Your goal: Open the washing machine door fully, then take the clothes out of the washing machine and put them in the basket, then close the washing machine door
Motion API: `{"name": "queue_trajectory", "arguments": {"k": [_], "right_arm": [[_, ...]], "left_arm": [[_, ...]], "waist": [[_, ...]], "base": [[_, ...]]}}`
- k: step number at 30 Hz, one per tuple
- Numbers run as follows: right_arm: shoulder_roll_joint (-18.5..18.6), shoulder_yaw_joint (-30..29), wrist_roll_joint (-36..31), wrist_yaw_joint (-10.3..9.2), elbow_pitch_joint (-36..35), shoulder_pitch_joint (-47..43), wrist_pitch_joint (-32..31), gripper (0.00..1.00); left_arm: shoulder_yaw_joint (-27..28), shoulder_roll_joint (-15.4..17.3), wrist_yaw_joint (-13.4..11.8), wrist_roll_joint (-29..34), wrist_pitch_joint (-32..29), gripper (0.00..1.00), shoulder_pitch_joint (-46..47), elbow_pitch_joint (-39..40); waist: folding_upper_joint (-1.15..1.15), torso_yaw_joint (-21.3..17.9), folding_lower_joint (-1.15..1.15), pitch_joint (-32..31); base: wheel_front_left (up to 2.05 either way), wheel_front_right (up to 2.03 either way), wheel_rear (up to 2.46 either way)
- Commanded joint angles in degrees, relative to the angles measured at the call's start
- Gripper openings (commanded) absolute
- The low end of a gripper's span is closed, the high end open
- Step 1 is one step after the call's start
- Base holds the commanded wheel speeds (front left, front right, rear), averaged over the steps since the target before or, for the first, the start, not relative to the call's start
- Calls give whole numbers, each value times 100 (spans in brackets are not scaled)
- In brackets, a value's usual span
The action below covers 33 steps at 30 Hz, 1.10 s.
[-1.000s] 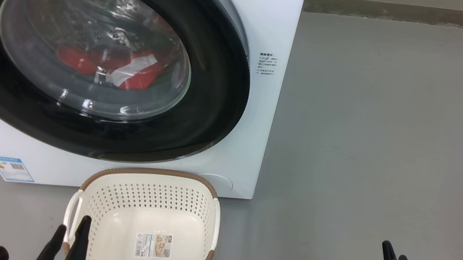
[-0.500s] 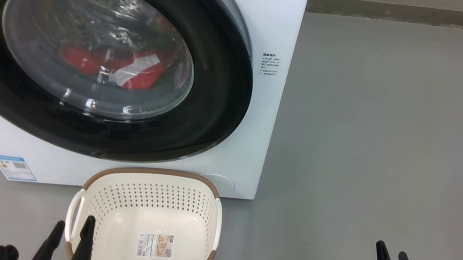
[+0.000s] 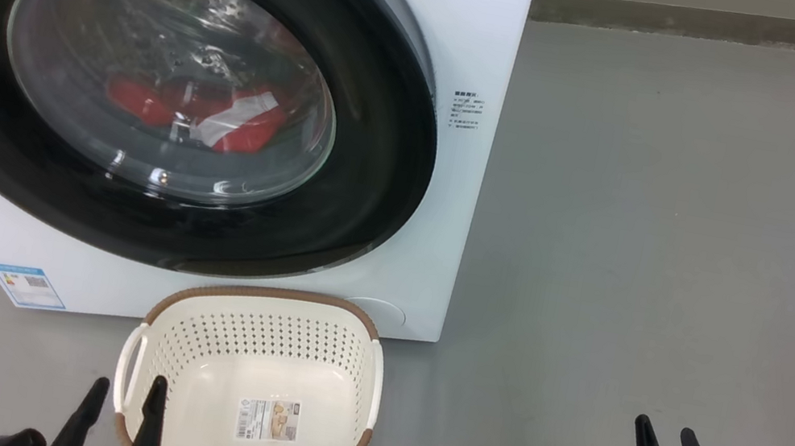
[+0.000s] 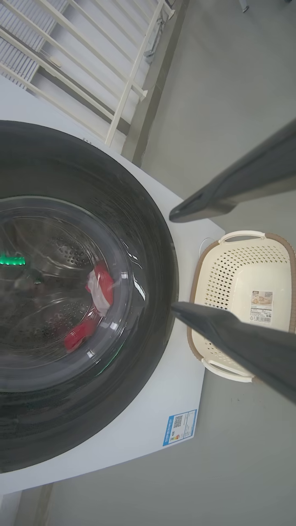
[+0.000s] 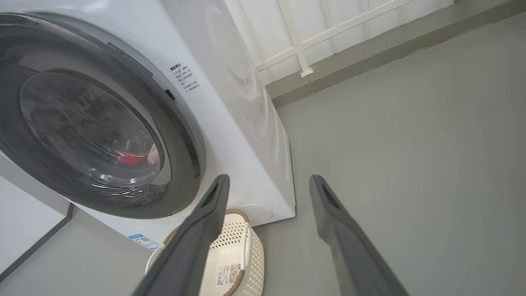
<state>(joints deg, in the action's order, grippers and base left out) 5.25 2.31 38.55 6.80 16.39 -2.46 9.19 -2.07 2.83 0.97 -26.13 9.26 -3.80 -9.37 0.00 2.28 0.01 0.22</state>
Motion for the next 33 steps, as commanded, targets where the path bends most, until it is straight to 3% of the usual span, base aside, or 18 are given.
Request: {"name": "queue_trajectory", "arguments": {"k": [1, 33], "right_arm": [[123, 96, -208, 51, -158, 3, 98, 100], [124, -210, -1791, 69, -165, -236, 581, 100]], "left_arm": [[128, 66, -37, 209, 89, 100, 34, 205], [362, 6, 102, 1896, 574, 100, -149, 70]], "waist": [[0, 6, -1, 0], [0, 57, -1, 2]], "base": [[0, 0, 0], [0, 0, 0]]}}
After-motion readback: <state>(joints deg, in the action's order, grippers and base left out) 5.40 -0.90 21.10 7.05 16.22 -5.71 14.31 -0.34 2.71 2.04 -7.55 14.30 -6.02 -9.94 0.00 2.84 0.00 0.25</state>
